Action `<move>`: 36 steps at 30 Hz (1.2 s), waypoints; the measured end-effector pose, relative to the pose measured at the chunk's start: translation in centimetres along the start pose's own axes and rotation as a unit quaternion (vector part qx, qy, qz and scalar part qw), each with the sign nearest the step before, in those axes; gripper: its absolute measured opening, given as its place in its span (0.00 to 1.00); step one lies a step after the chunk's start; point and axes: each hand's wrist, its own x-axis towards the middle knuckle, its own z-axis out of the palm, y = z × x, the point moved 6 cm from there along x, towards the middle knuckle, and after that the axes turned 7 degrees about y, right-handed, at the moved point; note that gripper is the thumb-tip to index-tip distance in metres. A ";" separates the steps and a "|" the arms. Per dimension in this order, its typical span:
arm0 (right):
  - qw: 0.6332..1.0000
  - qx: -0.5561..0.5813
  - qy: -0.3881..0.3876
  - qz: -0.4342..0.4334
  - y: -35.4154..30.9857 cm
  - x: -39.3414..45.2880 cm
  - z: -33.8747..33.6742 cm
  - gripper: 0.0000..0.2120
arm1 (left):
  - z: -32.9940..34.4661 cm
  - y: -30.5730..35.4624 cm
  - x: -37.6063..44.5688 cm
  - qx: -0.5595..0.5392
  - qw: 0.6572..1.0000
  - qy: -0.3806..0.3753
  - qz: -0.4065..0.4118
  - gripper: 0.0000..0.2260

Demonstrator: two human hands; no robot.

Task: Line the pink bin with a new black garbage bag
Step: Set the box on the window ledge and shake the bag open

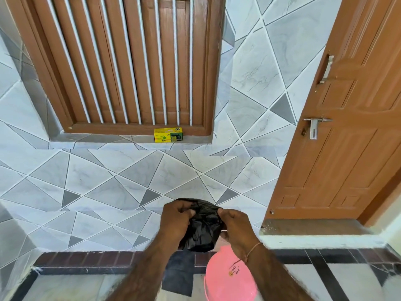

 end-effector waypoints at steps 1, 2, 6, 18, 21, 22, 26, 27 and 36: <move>1.000 -0.009 0.017 -0.013 -0.1 0.2 -0.6 0.13 | -0.3 -0.4 0.3 0.004 1.000 0.013 -0.003 0.13; 0.999 -0.015 0.034 -0.025 -0.2 0.5 -1.2 0.13 | -0.7 -0.8 0.7 0.003 0.999 0.034 -0.008 0.14; 0.988 -0.048 0.134 -0.055 0.8 2.3 -4.5 0.17 | -2.8 -2.0 1.7 -0.100 0.983 0.138 -0.066 0.14; 0.916 -0.303 0.080 -0.251 -1.6 1.2 -3.4 0.20 | -0.3 1.1 0.6 0.061 0.997 0.020 0.049 0.19; 0.908 -0.331 -0.065 -0.249 -3.0 0.2 -0.2 0.31 | -0.5 1.5 0.3 0.029 0.998 0.025 0.046 0.14; 0.908 -0.336 -0.099 -0.230 -2.9 0.1 0.7 0.30 | -0.6 1.6 0.4 0.015 0.999 0.022 0.046 0.12; 0.898 -0.371 -0.061 -0.230 -2.0 1.3 2.1 0.10 | -1.3 1.8 0.8 0.038 0.996 0.020 0.082 0.12; 0.910 -0.350 -0.018 -0.219 -1.8 1.8 1.6 0.12 | -1.7 1.7 0.9 0.070 0.992 0.026 0.100 0.13; 0.991 0.038 0.114 -0.050 -0.8 3.8 -0.6 0.18 | -2.9 -1.2 2.4 0.485 0.846 0.065 0.211 0.10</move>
